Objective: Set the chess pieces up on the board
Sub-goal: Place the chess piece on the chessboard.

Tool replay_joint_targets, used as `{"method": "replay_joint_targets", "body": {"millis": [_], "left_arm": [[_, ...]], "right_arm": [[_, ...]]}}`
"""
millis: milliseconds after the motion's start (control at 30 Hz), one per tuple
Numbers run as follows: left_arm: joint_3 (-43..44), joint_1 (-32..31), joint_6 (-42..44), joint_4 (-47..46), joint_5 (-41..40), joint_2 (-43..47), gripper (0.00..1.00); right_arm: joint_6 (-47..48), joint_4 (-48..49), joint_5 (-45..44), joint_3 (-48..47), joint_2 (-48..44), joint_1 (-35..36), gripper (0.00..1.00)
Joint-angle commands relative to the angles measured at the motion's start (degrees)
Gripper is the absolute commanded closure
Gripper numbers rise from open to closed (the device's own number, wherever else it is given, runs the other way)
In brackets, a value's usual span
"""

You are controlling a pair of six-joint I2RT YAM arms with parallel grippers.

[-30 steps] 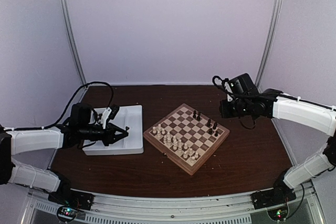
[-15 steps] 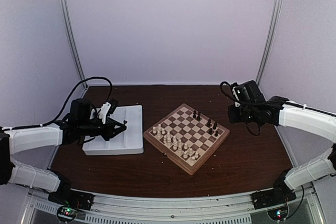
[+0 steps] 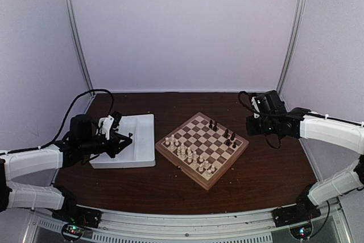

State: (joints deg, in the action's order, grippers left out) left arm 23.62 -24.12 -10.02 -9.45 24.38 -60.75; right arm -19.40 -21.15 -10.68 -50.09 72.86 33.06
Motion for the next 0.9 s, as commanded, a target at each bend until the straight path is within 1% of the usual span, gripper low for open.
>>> {"method": "replay_joint_targets", "body": {"millis": [0,233,733,867], "left_arm": [[-0.24,-0.31,-0.58,-3.36,-0.4,0.02,1.0],[-1.51,-0.32,-0.16,-3.38,-2.0,2.38,1.0],[-1.38,-0.31,0.22,-3.18,-1.55,2.57,1.0],[-1.38,-0.31,0.27,-3.13,-1.48,2.74,1.0]], "right_arm": [[0.72,4.49,2.77,0.88,4.12,-0.28,0.93],[0.41,9.1,4.63,1.36,11.09,-0.54,0.95],[0.19,17.41,4.38,7.34,12.6,-0.7,0.95],[0.49,18.6,4.67,7.63,13.71,-0.71,0.95]]}}
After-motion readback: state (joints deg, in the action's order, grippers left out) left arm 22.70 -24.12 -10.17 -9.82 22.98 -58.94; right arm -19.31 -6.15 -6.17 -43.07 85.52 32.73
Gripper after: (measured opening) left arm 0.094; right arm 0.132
